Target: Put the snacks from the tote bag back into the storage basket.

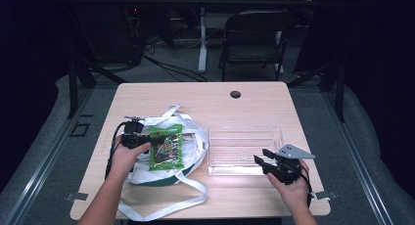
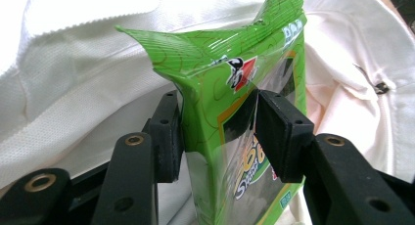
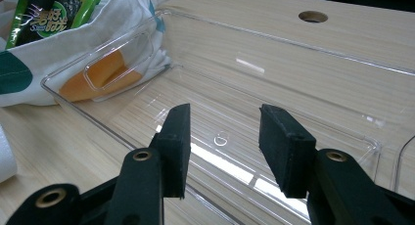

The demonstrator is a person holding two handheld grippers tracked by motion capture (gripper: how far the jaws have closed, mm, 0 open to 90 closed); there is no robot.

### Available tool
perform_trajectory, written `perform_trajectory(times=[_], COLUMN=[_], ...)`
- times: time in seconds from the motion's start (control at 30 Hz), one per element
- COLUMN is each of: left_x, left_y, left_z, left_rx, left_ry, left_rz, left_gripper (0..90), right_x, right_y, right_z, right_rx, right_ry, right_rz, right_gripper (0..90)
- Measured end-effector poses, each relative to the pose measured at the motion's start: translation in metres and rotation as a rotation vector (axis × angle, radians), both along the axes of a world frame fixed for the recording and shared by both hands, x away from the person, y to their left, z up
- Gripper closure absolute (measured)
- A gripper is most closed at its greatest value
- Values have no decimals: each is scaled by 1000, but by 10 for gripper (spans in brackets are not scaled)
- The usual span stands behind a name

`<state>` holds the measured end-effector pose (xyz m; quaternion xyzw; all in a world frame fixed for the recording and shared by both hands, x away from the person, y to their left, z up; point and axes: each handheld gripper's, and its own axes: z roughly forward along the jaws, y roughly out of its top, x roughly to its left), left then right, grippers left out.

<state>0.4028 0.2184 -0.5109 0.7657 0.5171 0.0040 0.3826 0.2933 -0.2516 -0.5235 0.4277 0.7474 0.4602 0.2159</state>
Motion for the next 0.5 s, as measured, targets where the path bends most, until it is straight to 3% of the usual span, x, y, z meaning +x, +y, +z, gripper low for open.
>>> perform_trajectory(times=[0.5], left_x=[-7], left_y=[1], left_z=[11], left_rx=[-25], left_ry=[-34], left_rz=[-61], left_gripper=[614], right_x=[0], right_y=[-1], right_z=[0], right_rx=[3], right_ry=[6], right_rz=[0], right_gripper=[554])
